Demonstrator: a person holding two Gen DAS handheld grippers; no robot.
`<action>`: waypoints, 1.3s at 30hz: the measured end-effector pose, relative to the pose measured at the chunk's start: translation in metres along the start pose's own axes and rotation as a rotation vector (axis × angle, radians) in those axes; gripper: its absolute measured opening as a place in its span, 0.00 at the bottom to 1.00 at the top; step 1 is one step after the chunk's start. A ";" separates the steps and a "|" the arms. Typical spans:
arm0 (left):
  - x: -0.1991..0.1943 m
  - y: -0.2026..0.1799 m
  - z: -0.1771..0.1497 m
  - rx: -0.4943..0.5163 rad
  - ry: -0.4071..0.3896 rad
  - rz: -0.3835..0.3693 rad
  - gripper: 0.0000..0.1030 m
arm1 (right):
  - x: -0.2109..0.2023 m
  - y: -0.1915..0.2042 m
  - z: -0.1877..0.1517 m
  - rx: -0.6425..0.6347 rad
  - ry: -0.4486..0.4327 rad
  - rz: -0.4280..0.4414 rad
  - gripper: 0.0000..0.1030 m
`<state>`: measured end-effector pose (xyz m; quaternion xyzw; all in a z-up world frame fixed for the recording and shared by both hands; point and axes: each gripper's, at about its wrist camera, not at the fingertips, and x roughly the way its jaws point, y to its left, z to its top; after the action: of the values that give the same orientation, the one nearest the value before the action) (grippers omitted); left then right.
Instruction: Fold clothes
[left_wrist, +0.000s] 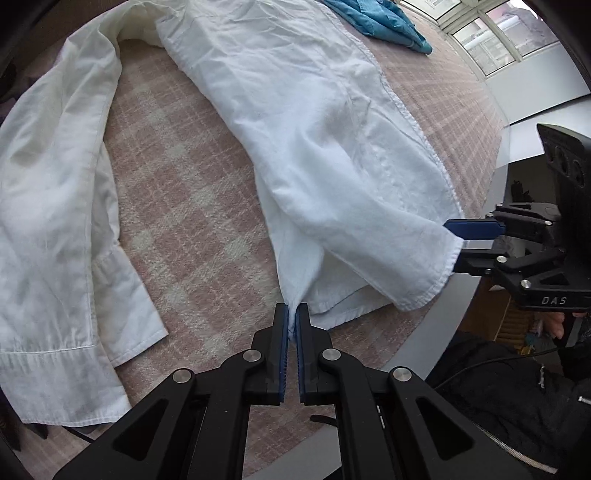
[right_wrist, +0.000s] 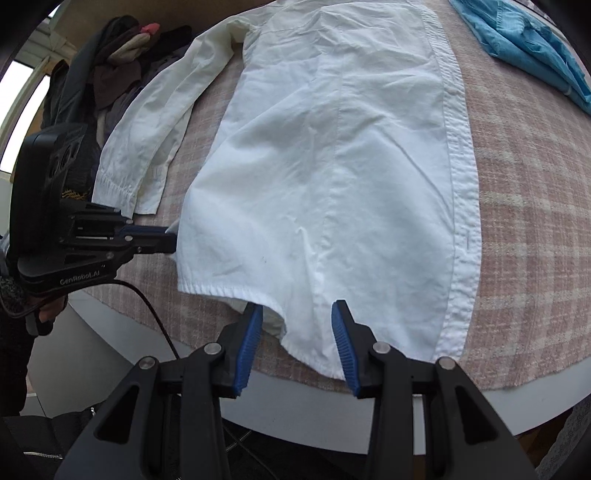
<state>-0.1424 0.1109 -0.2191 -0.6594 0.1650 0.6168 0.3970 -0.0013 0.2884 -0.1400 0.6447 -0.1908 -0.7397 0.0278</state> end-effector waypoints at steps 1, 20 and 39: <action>0.001 0.003 -0.003 -0.006 0.014 0.000 0.07 | -0.001 0.002 -0.002 -0.005 0.004 0.010 0.38; -0.001 -0.048 0.017 -0.073 -0.036 -0.230 0.18 | -0.030 -0.004 -0.018 -0.001 -0.048 -0.033 0.38; -0.016 -0.114 -0.002 0.248 -0.093 0.114 0.39 | -0.015 -0.046 -0.043 0.093 -0.037 -0.070 0.38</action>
<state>-0.0628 0.1769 -0.1678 -0.5657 0.2584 0.6430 0.4468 0.0521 0.3244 -0.1441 0.6380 -0.2029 -0.7422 -0.0315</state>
